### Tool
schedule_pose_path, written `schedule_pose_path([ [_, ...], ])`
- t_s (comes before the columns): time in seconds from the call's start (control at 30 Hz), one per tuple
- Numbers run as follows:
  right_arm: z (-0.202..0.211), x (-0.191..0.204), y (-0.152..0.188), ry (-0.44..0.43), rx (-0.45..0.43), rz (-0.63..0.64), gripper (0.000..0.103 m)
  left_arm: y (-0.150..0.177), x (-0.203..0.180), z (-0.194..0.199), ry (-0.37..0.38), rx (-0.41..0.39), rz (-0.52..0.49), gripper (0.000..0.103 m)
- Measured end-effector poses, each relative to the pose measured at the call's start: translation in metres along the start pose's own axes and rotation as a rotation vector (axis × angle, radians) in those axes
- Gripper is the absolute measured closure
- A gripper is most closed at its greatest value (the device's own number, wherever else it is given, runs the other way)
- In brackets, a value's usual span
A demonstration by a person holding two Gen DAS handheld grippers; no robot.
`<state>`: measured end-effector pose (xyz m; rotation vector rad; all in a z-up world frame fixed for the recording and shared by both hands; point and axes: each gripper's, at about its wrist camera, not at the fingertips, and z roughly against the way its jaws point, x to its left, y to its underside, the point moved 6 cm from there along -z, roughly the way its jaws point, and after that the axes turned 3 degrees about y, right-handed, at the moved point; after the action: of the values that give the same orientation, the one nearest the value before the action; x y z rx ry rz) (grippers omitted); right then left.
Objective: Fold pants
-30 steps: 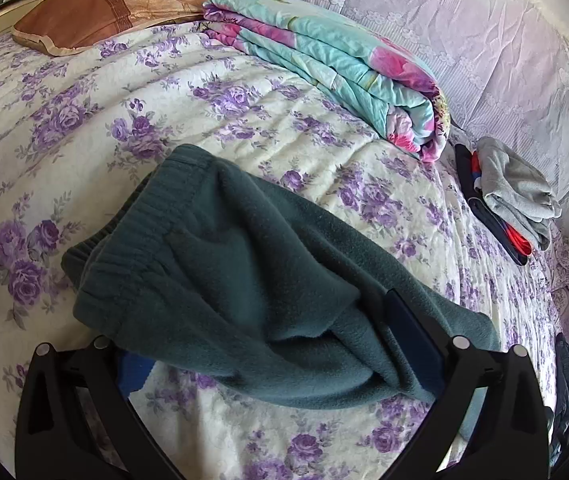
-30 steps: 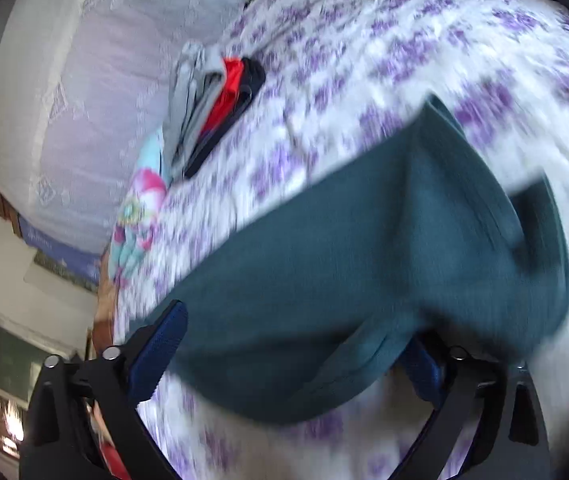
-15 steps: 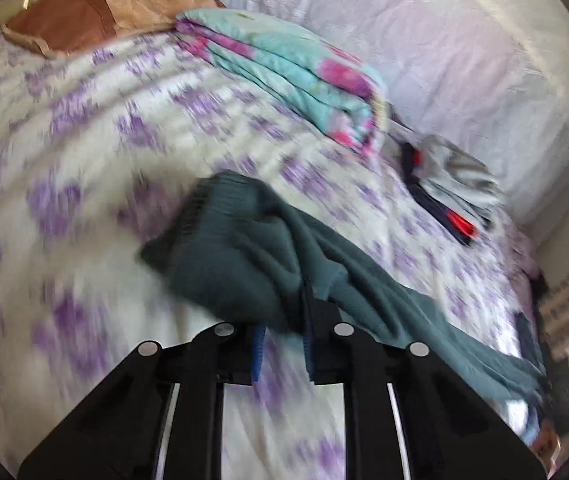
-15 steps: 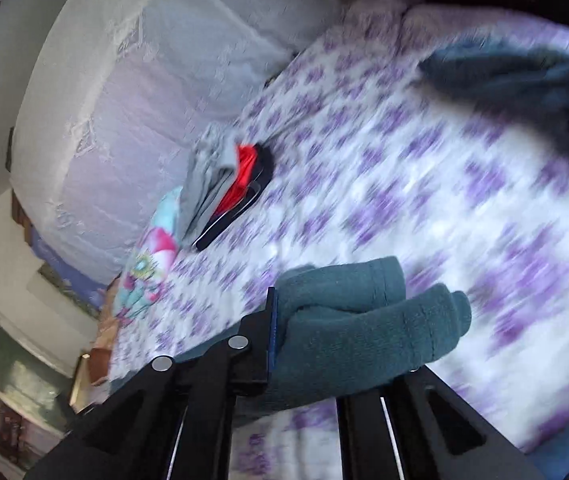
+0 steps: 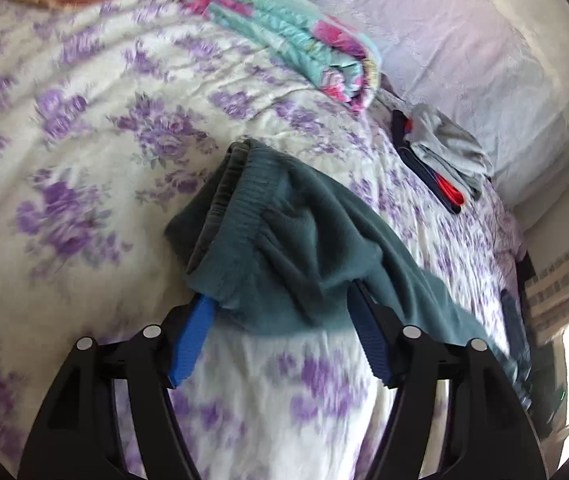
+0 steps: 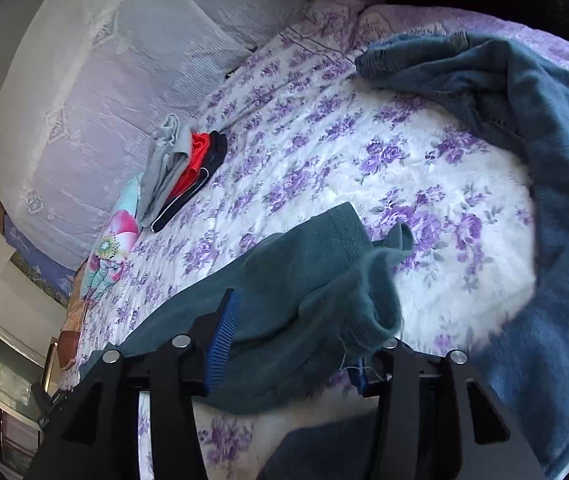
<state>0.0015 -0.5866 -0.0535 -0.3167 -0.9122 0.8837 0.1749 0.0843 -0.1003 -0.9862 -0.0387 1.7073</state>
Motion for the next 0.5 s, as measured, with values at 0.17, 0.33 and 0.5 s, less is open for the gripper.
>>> schedule_pose_path([
  [0.17, 0.020, 0.008, 0.010, -0.016, -0.012, 0.041, 0.050, 0.003, -0.002, 0.010, 0.128, 0.030, 0.110, 0.093],
  [0.33, 0.023, 0.022, 0.018, -0.039, -0.004, 0.089, 0.041, 0.021, -0.032, 0.054, 0.119, 0.030, -0.002, 0.093],
  [0.5, 0.015, 0.031, 0.027, -0.091, 0.028, 0.092, 0.040, -0.001, -0.042, 0.114, 0.122, -0.142, -0.058, 0.093],
])
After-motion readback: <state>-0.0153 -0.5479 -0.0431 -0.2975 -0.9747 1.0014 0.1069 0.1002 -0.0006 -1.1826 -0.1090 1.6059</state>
